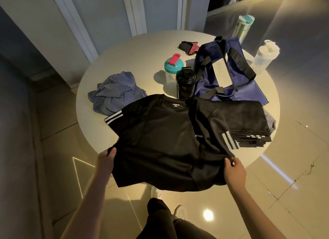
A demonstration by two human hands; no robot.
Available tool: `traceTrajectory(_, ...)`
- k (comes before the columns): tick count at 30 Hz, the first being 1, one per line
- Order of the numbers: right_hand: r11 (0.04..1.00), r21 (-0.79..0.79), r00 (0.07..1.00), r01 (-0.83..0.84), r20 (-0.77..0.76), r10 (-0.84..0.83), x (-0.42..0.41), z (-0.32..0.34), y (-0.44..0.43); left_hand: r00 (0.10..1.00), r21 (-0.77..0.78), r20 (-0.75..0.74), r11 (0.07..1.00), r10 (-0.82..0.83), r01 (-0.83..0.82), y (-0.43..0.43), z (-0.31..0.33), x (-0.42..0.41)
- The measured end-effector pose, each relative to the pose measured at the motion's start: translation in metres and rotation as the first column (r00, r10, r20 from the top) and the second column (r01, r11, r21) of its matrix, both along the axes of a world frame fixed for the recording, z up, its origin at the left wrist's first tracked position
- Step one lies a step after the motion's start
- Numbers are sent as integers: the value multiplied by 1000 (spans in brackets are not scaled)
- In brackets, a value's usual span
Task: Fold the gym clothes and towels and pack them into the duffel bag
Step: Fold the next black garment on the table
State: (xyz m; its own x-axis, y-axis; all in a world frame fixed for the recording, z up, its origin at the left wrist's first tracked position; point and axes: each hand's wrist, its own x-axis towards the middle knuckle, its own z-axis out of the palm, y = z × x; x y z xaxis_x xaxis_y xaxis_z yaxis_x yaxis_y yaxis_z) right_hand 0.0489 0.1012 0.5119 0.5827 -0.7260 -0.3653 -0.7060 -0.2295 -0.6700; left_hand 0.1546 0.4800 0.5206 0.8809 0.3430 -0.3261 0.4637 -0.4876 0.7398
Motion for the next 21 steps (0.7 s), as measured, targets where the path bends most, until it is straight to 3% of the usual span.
traceTrajectory(5,993,-95,994,-72,-89,64,4,-3,-4,978,338,-164,924,-131,180,17,-12,-2)
traceTrajectory(8,988,-66,983,-142,-125,133,5,-8,-2,987,347,-111,926,-117,149,12,-19,-6)
traceTrajectory(10,983,-31,975,-182,-131,177,6,-11,1,977,367,-72,905,-202,215,2,-23,-7)
traceTrajectory(13,972,-28,962,-234,-149,227,7,-13,6,865,519,-203,699,-458,492,-22,-25,-8)
traceTrajectory(15,972,-19,961,-236,-156,230,8,-14,5,761,501,-325,580,-562,642,-39,-25,-8)
traceTrajectory(21,979,-37,970,-199,-149,192,12,-14,0,724,525,-458,501,-516,689,-55,-31,3)
